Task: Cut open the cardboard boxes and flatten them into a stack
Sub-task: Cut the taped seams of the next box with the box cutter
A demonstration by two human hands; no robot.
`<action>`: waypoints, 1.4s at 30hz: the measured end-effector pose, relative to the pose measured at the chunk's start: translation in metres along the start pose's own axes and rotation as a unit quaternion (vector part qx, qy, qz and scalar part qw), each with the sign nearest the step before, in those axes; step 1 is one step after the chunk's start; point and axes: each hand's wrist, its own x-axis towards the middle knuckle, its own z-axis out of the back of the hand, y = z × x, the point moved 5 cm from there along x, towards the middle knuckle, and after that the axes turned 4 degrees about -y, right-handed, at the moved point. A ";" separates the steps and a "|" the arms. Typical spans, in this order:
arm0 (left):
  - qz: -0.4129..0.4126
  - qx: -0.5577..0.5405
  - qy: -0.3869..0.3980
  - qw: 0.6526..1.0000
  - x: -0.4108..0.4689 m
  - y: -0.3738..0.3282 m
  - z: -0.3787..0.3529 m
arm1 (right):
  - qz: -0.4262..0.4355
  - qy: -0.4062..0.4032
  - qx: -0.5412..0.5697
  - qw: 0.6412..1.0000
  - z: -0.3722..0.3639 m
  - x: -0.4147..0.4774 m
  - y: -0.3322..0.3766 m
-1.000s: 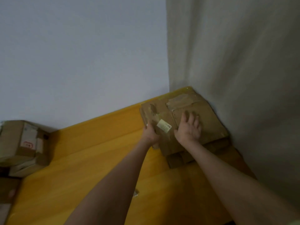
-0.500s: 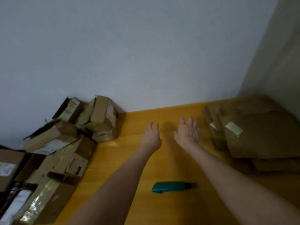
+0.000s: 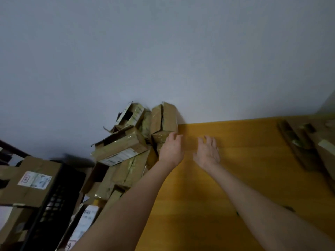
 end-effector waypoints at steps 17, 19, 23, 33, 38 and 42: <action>0.314 -0.107 -0.216 0.918 -0.024 0.201 0.150 | 0.029 0.059 0.219 0.974 -0.026 -0.018 0.137; 0.403 -0.221 -0.182 0.869 -0.031 0.236 0.141 | 0.009 0.069 0.269 0.960 -0.029 -0.015 0.150; 0.475 -0.379 -0.076 0.790 -0.048 0.274 0.115 | -0.086 0.111 0.404 0.904 -0.039 -0.015 0.176; 0.353 -0.539 -0.040 0.764 -0.037 0.265 0.130 | -0.238 0.067 0.612 0.751 -0.025 -0.030 0.163; 0.219 -0.491 -0.033 0.843 -0.007 0.208 0.134 | -0.231 0.009 0.645 0.728 -0.001 -0.046 0.126; 0.162 -0.485 0.036 0.859 -0.005 0.160 0.102 | -0.250 -0.022 0.618 0.745 0.000 -0.068 0.073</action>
